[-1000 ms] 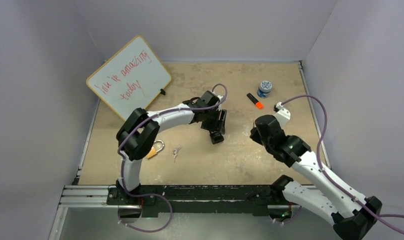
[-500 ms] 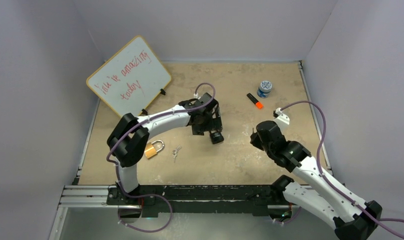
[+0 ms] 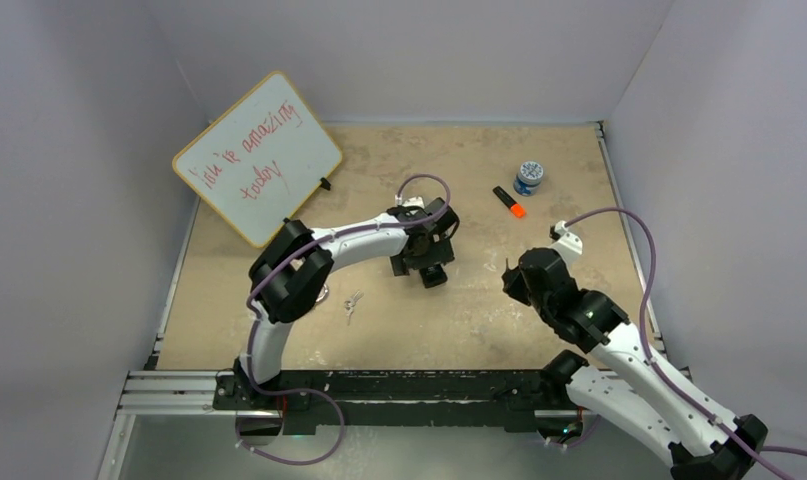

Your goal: Unlock with the key

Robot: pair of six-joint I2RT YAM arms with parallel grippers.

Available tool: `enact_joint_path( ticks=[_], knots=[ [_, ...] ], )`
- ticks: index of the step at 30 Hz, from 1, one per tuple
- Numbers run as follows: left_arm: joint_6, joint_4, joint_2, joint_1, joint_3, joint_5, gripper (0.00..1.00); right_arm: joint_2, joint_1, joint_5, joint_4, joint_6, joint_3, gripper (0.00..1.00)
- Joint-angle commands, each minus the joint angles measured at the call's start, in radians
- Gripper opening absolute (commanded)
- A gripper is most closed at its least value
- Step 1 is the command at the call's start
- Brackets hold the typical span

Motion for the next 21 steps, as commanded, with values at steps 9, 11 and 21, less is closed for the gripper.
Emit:
enact_joint_path(
  ticks=[9, 11, 21],
  knots=[
    [-0.088, -0.187, 0.112, -0.079, 0.162, -0.178, 0.78, -0.023, -0.001, 0.026, -0.021, -0.055, -0.015, 0.00],
    [-0.086, -0.177, 0.115, -0.080, 0.154, -0.161, 0.70, -0.025, -0.002, 0.024, -0.020, -0.059, -0.018, 0.00],
    [0.104, 0.117, -0.098, 0.020, 0.034, 0.153, 0.15, -0.088, -0.002, -0.105, 0.081, -0.168, -0.033, 0.00]
  ],
)
